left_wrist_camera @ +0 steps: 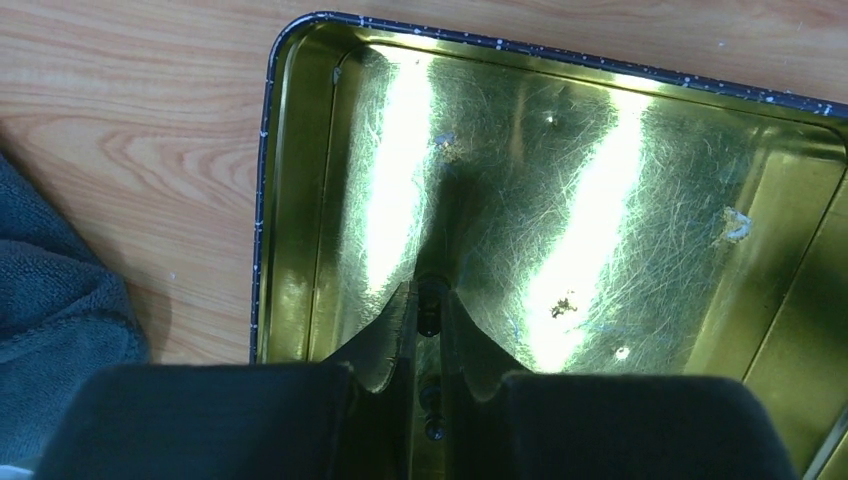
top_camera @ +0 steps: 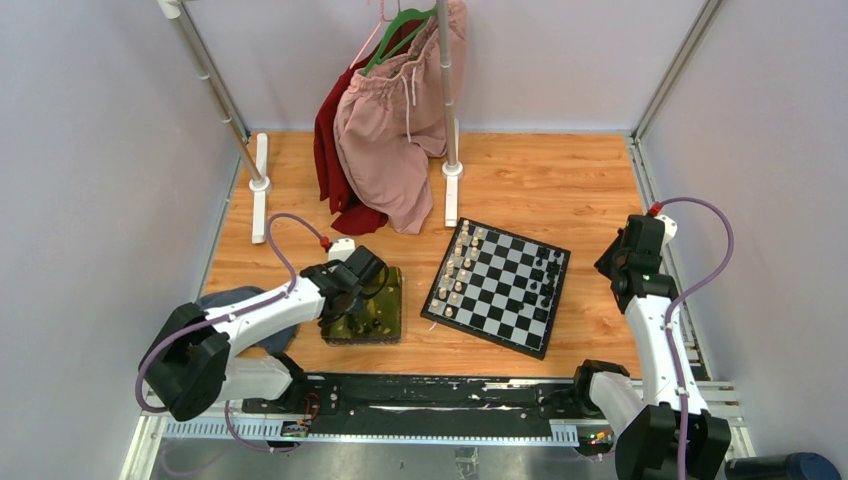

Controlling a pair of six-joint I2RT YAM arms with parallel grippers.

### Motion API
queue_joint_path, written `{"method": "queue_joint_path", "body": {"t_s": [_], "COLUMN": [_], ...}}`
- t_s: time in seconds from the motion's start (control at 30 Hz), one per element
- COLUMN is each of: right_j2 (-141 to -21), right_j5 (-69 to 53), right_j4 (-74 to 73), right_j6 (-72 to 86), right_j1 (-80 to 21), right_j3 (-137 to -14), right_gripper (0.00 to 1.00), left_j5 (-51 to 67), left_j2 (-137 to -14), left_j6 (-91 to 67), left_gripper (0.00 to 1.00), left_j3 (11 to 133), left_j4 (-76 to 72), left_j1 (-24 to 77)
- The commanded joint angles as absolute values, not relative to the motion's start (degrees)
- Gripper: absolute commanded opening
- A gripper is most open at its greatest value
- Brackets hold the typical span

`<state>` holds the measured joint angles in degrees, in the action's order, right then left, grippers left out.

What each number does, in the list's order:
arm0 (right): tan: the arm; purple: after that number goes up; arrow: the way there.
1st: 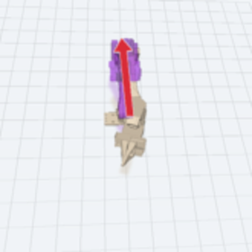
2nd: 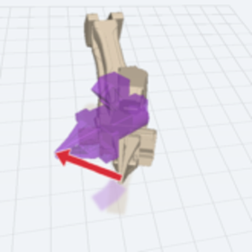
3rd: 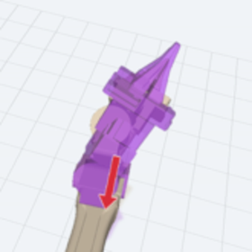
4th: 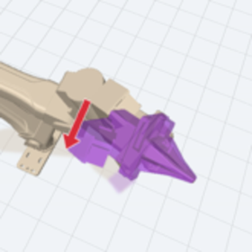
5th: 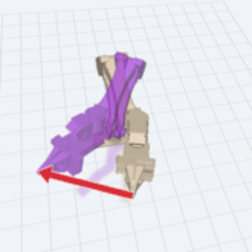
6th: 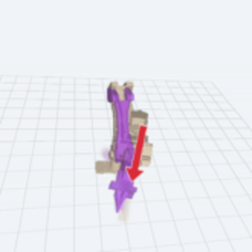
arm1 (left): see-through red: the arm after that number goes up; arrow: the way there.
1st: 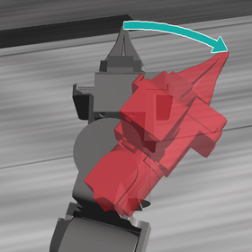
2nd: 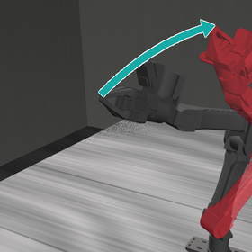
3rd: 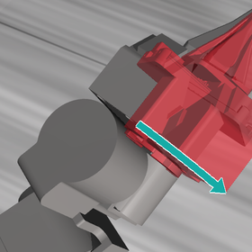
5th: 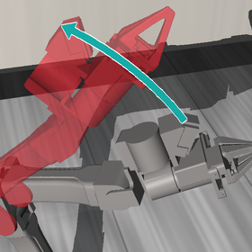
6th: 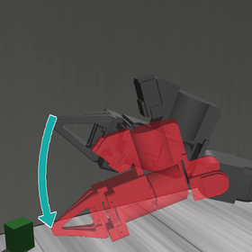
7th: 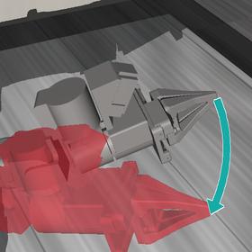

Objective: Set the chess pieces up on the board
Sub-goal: Pick up the chess piece from the storage box, then place the chess piece on the chessboard.

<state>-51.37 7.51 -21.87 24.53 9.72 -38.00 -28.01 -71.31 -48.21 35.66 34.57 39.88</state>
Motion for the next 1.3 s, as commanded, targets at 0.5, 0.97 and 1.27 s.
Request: {"method": "queue_joint_path", "body": {"t_s": [0.5, 0.97, 1.27], "right_j2": [-49.8, -47.9, -45.6], "right_j5": [9.4, 11.1, 15.9], "right_j4": [-23.3, -25.9, -26.3], "right_j6": [25.8, 23.9, 25.2], "right_j1": [8.9, 8.8, 8.9], "right_j3": [-38.7, -39.3, -38.0], "right_gripper": [0.23, 0.23, 0.23], "left_j5": [-20.0, -16.9, -12.8], "left_j2": [-74.0, -97.1, -107.5], "left_j6": [-21.0, -10.8, -10.2], "left_gripper": [0.00, 0.00, 0.00], "left_j3": [61.1, 80.8, 88.4], "left_j4": [36.6, 37.0, 34.5], "left_j1": [50.9, 68.1, 71.9]}}
